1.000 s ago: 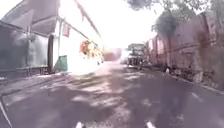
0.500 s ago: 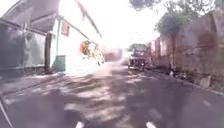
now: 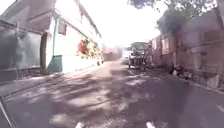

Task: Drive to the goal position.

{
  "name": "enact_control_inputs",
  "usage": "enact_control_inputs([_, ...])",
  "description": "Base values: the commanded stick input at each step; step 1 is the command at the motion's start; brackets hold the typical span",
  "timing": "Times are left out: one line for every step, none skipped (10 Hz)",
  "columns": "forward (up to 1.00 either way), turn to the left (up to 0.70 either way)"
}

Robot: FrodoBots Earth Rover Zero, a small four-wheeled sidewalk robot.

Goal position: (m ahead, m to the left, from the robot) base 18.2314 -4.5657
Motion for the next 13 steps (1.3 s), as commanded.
enact_control_inputs([0.7, 0.0])
enact_control_inputs([0.7, 0.0])
enact_control_inputs([0.7, 0.0])
enact_control_inputs([0.7, 0.0])
enact_control_inputs([0.7, 0.0])
enact_control_inputs([0.7, 0.0])
enact_control_inputs([0.7, 0.0])
enact_control_inputs([0.7, 0.0])
enact_control_inputs([0.7, 0.0])
enact_control_inputs([0.7, 0.0])
enact_control_inputs([0.7, 0.0])
enact_control_inputs([0.7, 0.0])
enact_control_inputs([0.7, 0.0])
